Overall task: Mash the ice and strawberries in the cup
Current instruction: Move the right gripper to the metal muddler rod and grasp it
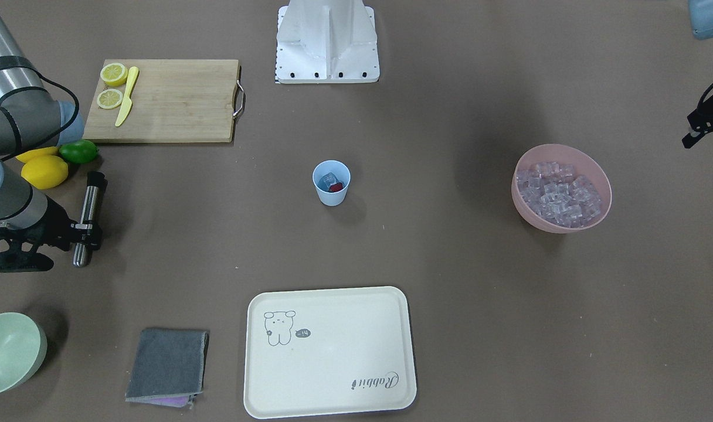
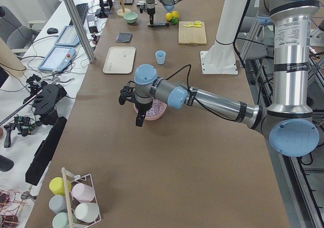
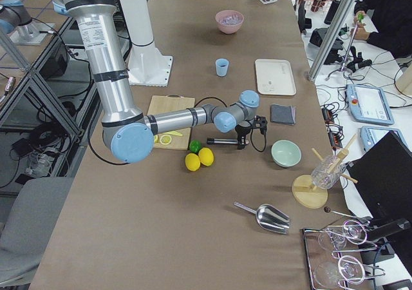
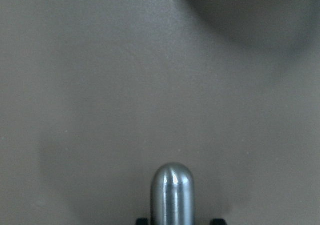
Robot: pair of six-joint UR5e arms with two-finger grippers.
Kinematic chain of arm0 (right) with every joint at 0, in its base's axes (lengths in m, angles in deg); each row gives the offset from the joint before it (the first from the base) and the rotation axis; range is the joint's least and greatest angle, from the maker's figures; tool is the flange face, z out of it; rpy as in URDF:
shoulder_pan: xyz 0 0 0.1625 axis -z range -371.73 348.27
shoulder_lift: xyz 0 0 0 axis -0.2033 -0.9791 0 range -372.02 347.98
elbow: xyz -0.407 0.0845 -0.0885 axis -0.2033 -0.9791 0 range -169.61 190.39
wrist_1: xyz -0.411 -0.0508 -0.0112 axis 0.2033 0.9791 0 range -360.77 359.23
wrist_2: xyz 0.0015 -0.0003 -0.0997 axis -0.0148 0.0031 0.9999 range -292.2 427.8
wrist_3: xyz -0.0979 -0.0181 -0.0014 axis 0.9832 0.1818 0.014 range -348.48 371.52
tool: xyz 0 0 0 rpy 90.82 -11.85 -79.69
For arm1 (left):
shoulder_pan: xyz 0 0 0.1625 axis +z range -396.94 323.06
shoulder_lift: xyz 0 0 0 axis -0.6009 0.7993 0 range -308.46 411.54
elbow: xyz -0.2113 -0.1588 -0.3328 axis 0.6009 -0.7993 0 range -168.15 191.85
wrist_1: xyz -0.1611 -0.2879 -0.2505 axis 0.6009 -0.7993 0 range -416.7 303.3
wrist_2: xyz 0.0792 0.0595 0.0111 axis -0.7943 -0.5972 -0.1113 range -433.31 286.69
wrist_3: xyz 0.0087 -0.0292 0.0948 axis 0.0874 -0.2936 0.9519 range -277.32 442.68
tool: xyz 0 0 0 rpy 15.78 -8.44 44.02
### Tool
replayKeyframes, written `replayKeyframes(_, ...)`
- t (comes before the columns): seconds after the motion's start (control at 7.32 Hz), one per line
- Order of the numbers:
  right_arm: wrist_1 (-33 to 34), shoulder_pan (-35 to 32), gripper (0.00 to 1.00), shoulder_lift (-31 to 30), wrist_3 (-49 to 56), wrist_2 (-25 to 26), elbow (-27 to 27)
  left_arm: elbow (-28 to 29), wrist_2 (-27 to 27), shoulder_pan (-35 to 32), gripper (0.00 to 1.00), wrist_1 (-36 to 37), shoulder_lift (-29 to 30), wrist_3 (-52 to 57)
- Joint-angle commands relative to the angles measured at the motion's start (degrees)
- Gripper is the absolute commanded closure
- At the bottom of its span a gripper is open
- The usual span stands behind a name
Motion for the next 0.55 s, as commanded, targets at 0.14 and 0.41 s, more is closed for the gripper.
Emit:
replayKeyframes(0.14, 0.4, -2.7, 1.00, 0.7, -0.1, -3.4, 5.7, 0.0, 0.0, 0.0, 0.03, 0.0, 0.0, 0.0)
replayKeyframes(0.41, 0.4, -4.1, 1.00, -1.0, -7.1, 1.4, 22.4, -0.7, 0.0, 0.0, 0.02, 0.0, -0.2, -0.1)
